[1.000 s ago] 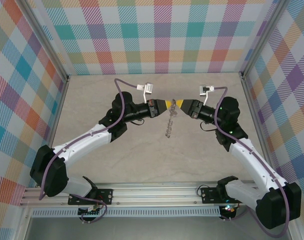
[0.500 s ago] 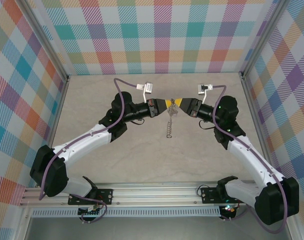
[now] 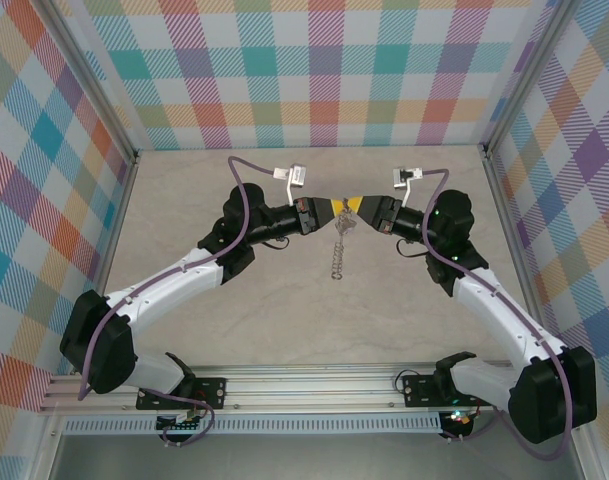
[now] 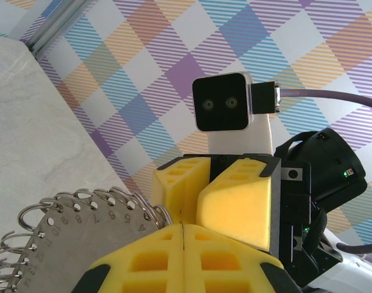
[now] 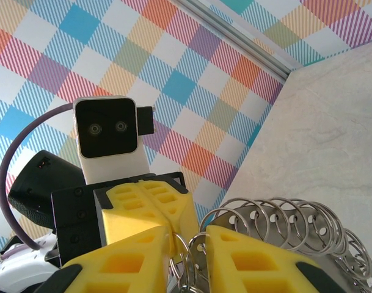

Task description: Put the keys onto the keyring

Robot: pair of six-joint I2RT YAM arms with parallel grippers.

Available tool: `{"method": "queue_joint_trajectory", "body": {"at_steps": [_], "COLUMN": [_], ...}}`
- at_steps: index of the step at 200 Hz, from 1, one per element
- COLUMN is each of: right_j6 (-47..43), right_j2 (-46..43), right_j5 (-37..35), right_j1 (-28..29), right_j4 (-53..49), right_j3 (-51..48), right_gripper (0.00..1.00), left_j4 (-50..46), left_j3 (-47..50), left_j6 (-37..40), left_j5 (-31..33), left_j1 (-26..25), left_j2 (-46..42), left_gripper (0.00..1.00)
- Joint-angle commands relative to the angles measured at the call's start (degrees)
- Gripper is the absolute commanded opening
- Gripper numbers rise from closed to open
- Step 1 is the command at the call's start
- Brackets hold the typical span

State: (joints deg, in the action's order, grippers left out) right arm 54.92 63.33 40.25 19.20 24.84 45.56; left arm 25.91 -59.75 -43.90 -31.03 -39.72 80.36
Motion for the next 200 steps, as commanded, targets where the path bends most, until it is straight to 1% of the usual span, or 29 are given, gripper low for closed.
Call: {"method": "queue_joint_trajectory", "body": {"at_steps": [1, 40, 86, 175, 200], "right_j6": [0.37, 0.19, 0.07, 1.17, 0.94], "right_j2": [0.17, -0.31, -0.24, 1.57, 1.71], "right_j5": [1.88, 2.48, 2.56, 3.56, 3.61], "right_j1": [0.53, 0.74, 0.90, 1.72, 1.76], "right_j4": [3.03, 3.02, 3.12, 5.04, 5.08], "right_j3": [-0.21, -0.64, -0.55, 0.56, 0.52], "right_gripper": [0.24, 0.22, 0.14, 0.16, 0.07], "left_j4": [4.41, 4.38, 4.54, 5.20, 5.23], "left_j3": [-0.29, -0.24, -0.11, 0.39, 0.49], "left_j6": [0.70, 0.59, 0.49, 0.26, 0.19], "left_j5": [-0.72, -0.48, -0.50, -0.45, -0.42], "left_j1": [-0.37, -0.44, -0.41, -0.37, -0.39], "left_j2": [-1.23, -1.06, -1.01, -0.78, -0.80], "left_gripper": [0.00, 0.00, 0.00, 0.00, 0.00]}}
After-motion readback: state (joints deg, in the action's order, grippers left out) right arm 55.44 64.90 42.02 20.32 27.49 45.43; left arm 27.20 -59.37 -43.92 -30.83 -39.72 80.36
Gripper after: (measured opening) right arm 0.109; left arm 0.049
